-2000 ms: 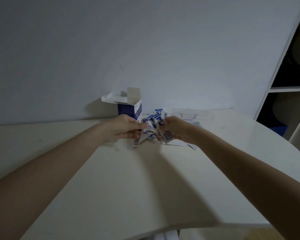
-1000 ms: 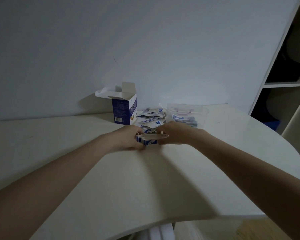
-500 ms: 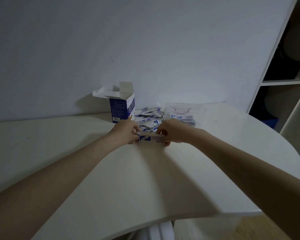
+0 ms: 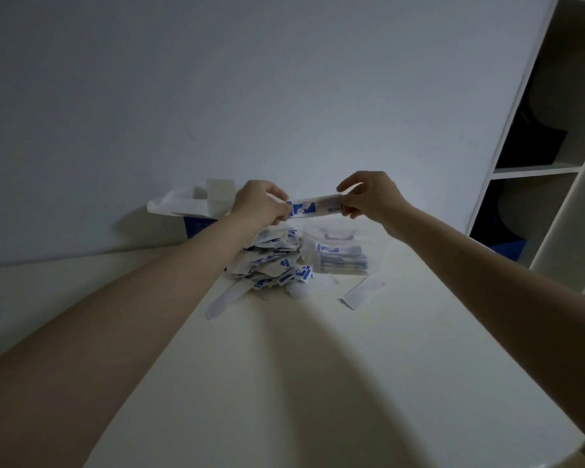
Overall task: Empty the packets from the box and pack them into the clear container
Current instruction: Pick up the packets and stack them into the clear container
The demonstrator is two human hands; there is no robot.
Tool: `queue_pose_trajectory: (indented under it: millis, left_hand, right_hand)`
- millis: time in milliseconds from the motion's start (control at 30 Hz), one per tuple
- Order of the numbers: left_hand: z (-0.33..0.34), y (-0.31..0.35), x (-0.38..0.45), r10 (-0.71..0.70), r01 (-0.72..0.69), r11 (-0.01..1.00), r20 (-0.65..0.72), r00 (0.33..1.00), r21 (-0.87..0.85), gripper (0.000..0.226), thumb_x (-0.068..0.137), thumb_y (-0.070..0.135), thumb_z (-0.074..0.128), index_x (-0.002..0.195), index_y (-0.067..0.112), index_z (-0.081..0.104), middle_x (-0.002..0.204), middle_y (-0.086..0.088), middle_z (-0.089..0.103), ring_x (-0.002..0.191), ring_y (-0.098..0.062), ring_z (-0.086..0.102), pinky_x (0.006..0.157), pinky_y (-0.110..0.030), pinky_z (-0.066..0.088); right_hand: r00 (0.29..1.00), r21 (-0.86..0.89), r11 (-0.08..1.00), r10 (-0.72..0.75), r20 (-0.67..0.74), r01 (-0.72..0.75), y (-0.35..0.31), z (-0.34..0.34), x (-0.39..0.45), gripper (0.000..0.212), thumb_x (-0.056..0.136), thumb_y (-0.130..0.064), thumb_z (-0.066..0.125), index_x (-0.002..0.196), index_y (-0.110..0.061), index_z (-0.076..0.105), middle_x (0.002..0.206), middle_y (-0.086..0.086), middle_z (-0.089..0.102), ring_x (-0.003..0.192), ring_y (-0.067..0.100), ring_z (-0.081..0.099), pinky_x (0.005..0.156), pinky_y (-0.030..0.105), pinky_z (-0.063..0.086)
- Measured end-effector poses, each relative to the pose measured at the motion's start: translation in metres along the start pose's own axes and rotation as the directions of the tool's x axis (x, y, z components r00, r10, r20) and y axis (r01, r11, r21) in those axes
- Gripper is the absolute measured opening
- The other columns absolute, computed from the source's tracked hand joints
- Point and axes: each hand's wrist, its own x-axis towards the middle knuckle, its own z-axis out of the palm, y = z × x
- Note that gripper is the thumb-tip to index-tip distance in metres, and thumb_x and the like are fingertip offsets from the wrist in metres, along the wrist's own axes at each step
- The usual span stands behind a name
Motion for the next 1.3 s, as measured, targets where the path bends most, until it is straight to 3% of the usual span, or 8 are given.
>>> queue_pose_trajectory:
  millis: [167,333,467,600,767,1000,1167,1300]
  left_hand:
    - [0.041,0.014,0.027,0.062,-0.108,0.939,0.148,0.987,0.327,0.024,0.085,0.011,0.064,0.108,0.01,0.066,0.109,-0.009,0.067,0.096,-0.024,0.064,0.076,-0.026,0.045]
    - [0.073,0.01,0.045,-0.068,-0.145,0.775,0.31,0.948,0.615,0.028,0.083,0.013,0.059,0.111,0.01,0.064,0.111,-0.006,0.063,0.097,-0.023,0.059,0.082,-0.029,0.044]
    - [0.082,0.013,0.042,-0.017,-0.277,0.577,0.35,0.936,0.769,0.011,0.091,0.022,0.05,0.086,0.015,0.057,0.077,0.001,0.053,0.083,-0.02,0.049,0.086,-0.034,0.028]
    - [0.087,0.017,0.037,0.014,-0.351,0.426,0.382,0.924,0.834,0.038,0.099,0.033,0.032,0.068,0.016,0.045,0.064,0.002,0.046,0.08,-0.019,0.046,0.097,-0.037,0.024]
    - [0.094,0.016,0.034,-0.005,-0.366,0.42,0.405,0.914,0.831,0.049,0.101,0.038,0.02,0.062,0.017,0.042,0.061,0.001,0.05,0.077,-0.018,0.046,0.099,-0.038,0.021]
    - [0.093,0.02,0.03,-0.036,-0.347,0.454,0.406,0.913,0.821,0.042,0.101,0.035,0.024,0.069,0.015,0.044,0.062,0.0,0.048,0.079,-0.02,0.046,0.1,-0.038,0.022]
    - [0.072,0.027,0.021,0.336,-0.448,0.429,0.322,0.885,0.784,0.035,0.1,0.029,0.029,0.083,0.011,0.055,0.082,-0.005,0.06,0.077,-0.021,0.046,0.097,-0.037,0.027]
    - [0.05,0.007,0.003,0.457,-0.523,0.473,0.31,0.834,0.709,0.028,0.094,0.026,0.043,0.096,0.014,0.068,0.093,-0.003,0.067,0.096,-0.021,0.052,0.096,-0.034,0.027]
  right_hand:
    - [0.986,-0.287,0.947,0.164,0.036,-0.147,0.02,-0.01,0.018,0.017,0.084,-0.002,0.061,0.098,-0.003,0.069,0.07,0.003,0.054,0.057,0.011,0.044,0.043,0.014,0.032]
    - [0.959,-0.557,0.812,0.266,0.093,-0.171,0.038,0.002,0.032,0.028,0.076,-0.002,0.064,0.104,-0.001,0.067,0.103,0.014,0.067,0.095,0.026,0.063,0.073,0.029,0.051]
    - [0.941,-0.703,0.7,0.311,0.136,-0.129,0.038,0.007,0.032,0.004,0.078,-0.002,0.059,0.078,-0.002,0.055,0.076,0.009,0.056,0.068,0.021,0.054,0.049,0.021,0.037]
    - [0.937,-0.767,0.632,0.324,0.128,-0.113,0.041,0.011,0.034,0.028,0.081,-0.005,0.058,0.063,-0.009,0.036,0.063,0.006,0.041,0.053,0.015,0.038,0.046,0.021,0.031]
    - [0.907,-0.825,0.563,0.374,0.196,-0.053,0.037,0.012,0.036,0.036,0.075,-0.005,0.071,0.063,-0.009,0.037,0.059,0.003,0.048,0.054,0.015,0.043,0.053,0.024,0.037]
    - [0.91,-0.822,0.57,0.343,0.233,-0.005,0.033,0.013,0.03,0.024,0.084,0.0,0.053,0.067,-0.009,0.04,0.071,0.005,0.062,0.071,0.02,0.063,0.057,0.023,0.044]
    - [0.994,-0.766,0.636,-0.025,0.102,0.095,0.02,0.007,0.017,0.007,0.084,0.0,0.052,0.088,-0.004,0.057,0.079,0.008,0.058,0.073,0.022,0.058,0.069,0.029,0.048]
    - [0.847,-0.61,0.7,0.015,0.531,0.371,0.013,0.01,-0.011,0.013,0.084,-0.007,0.057,0.085,-0.007,0.07,0.075,0.002,0.07,0.059,0.008,0.062,0.073,0.023,0.055]
